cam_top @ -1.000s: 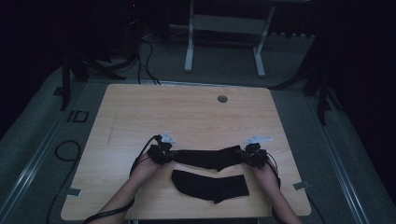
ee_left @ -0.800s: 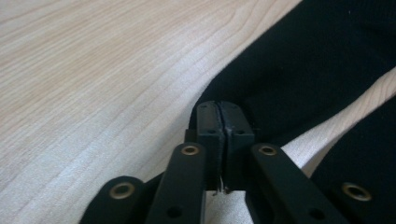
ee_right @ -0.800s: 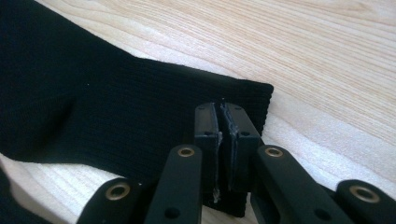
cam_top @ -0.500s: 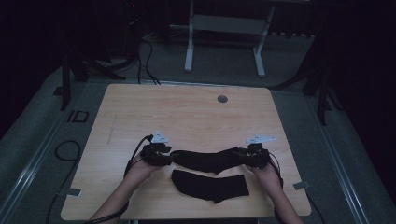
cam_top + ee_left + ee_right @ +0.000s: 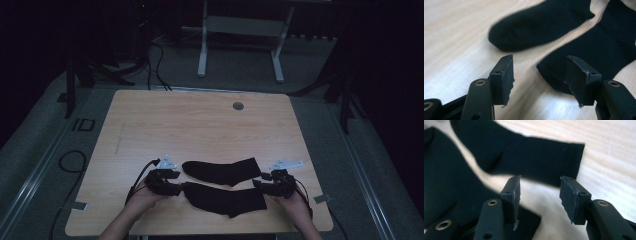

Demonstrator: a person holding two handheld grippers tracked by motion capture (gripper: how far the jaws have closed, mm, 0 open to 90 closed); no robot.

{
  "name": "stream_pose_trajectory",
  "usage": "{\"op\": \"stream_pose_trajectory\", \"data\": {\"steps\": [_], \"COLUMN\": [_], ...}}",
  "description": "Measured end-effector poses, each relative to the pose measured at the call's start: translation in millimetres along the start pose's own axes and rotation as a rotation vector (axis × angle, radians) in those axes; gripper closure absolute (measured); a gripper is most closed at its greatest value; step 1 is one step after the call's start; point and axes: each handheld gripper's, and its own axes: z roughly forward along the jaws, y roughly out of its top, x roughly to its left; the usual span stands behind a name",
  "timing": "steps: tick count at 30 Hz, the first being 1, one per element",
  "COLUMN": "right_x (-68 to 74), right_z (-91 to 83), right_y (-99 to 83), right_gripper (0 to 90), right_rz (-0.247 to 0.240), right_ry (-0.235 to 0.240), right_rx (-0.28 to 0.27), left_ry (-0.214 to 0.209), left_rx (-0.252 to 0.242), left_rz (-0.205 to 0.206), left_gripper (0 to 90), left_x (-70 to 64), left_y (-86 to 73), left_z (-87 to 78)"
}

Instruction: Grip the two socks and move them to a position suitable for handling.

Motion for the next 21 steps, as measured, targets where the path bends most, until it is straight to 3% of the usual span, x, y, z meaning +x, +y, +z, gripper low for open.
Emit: {"op": "stream_pose_trajectory", "data": {"steps": [4,9,13,15,18,21], "right_x": [7.0,14.6,21.0,22.1,25.4,27.3], "right_z": [-5.0,-5.5,-5.0,-5.3,-5.1,-4.7], "right_y": [-12.3,-27.3,-32.4,-32.4,-32.5,-32.1], "right_gripper": [50.3,49.0,52.5,59.5,72.5,81.9], "right_rz": [-0.008,-0.034,-0.074,-0.074,-0.09,-0.092], "right_ry": [-0.018,-0.028,-0.05,-0.051,-0.044,-0.026], "right_rx": [0.026,0.076,0.096,0.096,0.097,0.095], "left_ry": [-0.033,-0.026,-0.04,-0.04,-0.035,-0.035], "left_rx": [-0.003,0.021,0.034,0.036,0.047,0.046], "left_rz": [-0.011,-0.01,0.003,0.006,0.023,0.025], "left_gripper": [41.0,42.9,57.2,63.6,81.0,85.9], "left_x": [-2.9,-7.3,-9.0,-10.6,-14.1,-16.7], "left_y": [-7.7,-14.0,-15.3,-14.8,-14.3,-13.7], "left_z": [4.6,10.7,13.5,14.7,16.5,16.4]}}
